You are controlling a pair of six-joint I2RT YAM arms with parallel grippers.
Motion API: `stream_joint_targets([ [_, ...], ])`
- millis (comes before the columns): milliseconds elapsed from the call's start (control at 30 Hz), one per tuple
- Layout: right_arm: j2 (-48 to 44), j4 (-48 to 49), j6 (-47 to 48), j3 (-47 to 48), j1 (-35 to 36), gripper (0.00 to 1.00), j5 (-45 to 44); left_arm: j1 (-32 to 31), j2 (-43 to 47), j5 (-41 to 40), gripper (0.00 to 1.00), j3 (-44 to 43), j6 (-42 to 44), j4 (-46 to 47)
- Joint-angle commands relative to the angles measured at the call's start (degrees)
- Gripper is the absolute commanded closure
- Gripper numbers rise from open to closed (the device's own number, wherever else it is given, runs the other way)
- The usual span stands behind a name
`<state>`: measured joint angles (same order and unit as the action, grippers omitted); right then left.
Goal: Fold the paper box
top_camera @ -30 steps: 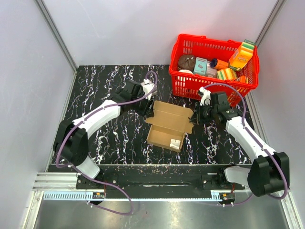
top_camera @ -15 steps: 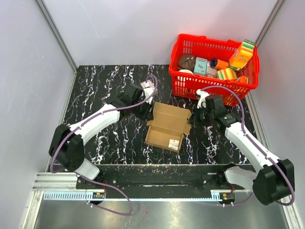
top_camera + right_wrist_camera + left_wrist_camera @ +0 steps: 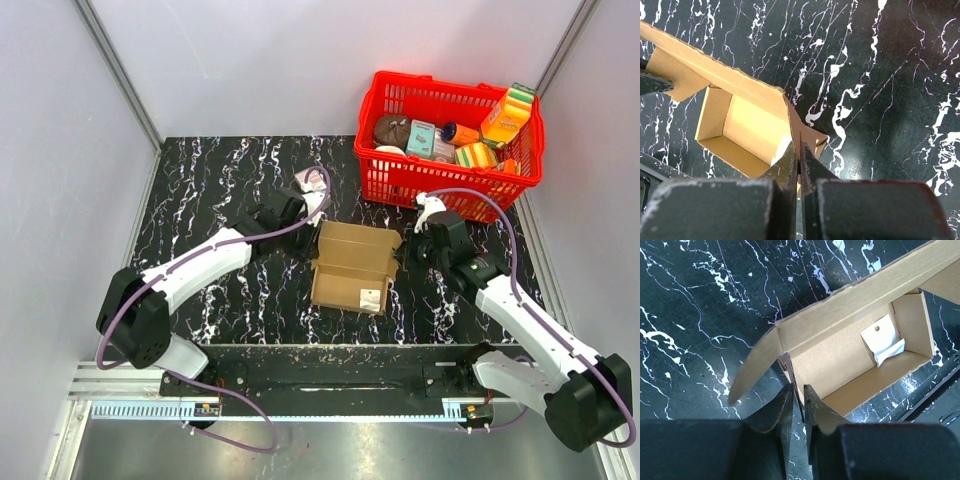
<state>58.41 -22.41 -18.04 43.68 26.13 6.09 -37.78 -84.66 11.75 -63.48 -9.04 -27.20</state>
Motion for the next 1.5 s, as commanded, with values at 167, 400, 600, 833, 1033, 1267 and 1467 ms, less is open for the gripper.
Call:
stream_joint_targets([
  [167,-2.2,6.5,-4.6,-1.8,4.7,0.99,-10.5,-1.4,4.9,-3.2,0.84,4.3,-4.8,5.3],
  [400,-4.1,9.4,-7.1,-5.3,8.1,0.99,-15.0,-3.4,9.3,-5.2,0.87,10.0,-9.0,10.6],
  [600,-5.0,10.4,-8.8,-6.8,12.5,1.0,-20.8,-5.2,12.6,-8.1,0.87,13.5,-12.8,13.8],
  [833,-5.3,11.6,-9.6,-7.7,17.6,1.0,-26.8,-7.9,14.0,-11.6,0.86,15.6,-17.2,16.2],
  [1033,-5.4,13.8,-9.8,-9.4,22.2,1.0,-30.6,-10.2,14.4,-16.8,0.85,17.6,-21.4,18.4],
  [1267,-8.1,14.9,-9.6,-11.9,25.5,1.0,-33.2,-12.8,15.8,-22.6,0.84,20.9,-24.9,20.4],
  [1467,-10.4,15.0,-9.5,-14.2,27.3,1.0,-33.8,-15.6,16.7,-27.1,0.83,22.7,-27.0,21.4],
])
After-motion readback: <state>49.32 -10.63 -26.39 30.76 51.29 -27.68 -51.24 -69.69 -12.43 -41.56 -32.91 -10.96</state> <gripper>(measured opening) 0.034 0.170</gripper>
